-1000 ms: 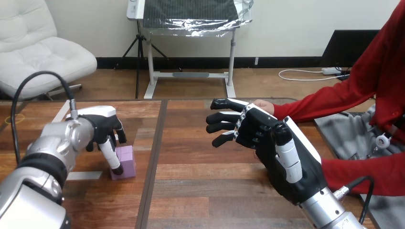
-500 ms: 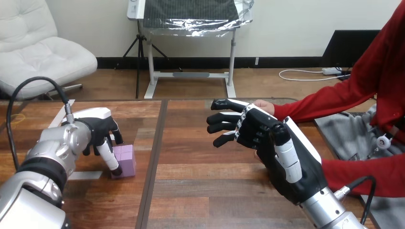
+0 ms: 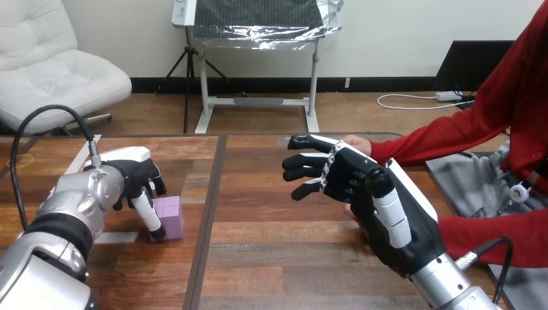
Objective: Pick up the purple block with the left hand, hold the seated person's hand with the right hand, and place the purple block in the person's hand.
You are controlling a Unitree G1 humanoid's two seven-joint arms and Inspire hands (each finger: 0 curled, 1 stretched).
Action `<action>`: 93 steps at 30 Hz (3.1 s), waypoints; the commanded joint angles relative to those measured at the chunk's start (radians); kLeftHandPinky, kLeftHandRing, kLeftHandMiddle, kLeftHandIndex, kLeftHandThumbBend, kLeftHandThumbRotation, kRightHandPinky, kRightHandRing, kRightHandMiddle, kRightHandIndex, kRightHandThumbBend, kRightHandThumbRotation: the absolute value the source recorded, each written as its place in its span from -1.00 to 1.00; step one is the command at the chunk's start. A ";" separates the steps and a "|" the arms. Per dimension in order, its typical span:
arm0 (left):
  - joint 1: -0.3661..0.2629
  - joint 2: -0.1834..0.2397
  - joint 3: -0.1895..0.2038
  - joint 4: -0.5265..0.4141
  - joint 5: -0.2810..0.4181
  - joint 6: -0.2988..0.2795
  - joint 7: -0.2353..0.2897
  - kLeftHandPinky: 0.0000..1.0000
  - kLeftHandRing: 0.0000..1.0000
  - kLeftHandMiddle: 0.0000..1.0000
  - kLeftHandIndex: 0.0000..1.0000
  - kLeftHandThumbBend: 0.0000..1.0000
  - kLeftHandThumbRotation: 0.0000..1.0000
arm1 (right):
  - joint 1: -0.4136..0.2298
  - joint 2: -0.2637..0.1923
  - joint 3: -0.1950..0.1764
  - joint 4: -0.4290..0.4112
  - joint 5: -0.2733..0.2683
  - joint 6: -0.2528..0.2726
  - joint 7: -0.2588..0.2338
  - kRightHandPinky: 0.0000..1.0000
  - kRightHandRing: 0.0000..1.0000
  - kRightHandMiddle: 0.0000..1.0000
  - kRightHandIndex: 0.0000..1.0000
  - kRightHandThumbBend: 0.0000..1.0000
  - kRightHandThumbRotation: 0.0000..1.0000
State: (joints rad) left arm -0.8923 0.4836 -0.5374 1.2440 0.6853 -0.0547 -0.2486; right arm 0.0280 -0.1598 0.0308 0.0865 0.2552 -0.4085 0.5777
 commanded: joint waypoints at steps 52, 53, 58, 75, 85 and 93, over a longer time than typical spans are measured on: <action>-0.035 -0.016 -0.075 -0.033 0.102 -0.017 -0.015 0.50 0.70 0.69 0.59 0.68 -0.50 | -0.059 -0.005 -0.015 -0.046 0.019 0.009 -0.021 0.19 0.43 0.48 0.59 0.56 1.00; -0.034 -0.016 -0.070 -0.032 0.097 -0.019 -0.016 0.50 0.69 0.68 0.59 0.68 -0.50 | -0.059 -0.005 -0.015 -0.044 0.019 0.008 -0.020 0.19 0.43 0.48 0.59 0.56 1.00; -0.029 -0.017 -0.051 -0.032 0.075 -0.026 -0.010 0.27 0.48 0.54 0.52 0.67 -0.61 | -0.060 -0.007 -0.015 -0.041 0.019 0.002 -0.017 0.18 0.43 0.48 0.59 0.56 1.00; -0.011 -0.015 -0.017 -0.022 0.023 -0.044 0.035 -0.28 -0.08 0.07 0.12 0.44 -0.99 | -0.060 -0.005 -0.015 -0.039 0.019 0.000 -0.016 0.19 0.44 0.48 0.60 0.57 1.00; -0.005 -0.011 -0.016 -0.019 0.017 -0.049 0.069 -0.25 -0.05 0.06 -0.04 0.35 -1.00 | -0.058 -0.004 -0.016 -0.037 0.013 -0.006 -0.019 0.19 0.44 0.48 0.59 0.56 1.00; -0.004 -0.012 -0.026 -0.023 0.032 -0.021 0.103 -0.25 -0.03 0.08 -0.07 0.39 -1.00 | -0.061 -0.006 -0.015 -0.038 0.015 0.000 -0.017 0.19 0.44 0.48 0.59 0.56 1.00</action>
State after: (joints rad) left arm -0.8846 0.4640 -0.5713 1.2437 0.7141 -0.0928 -0.1868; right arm 0.0280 -0.1618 0.0281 0.0780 0.2597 -0.3956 0.5649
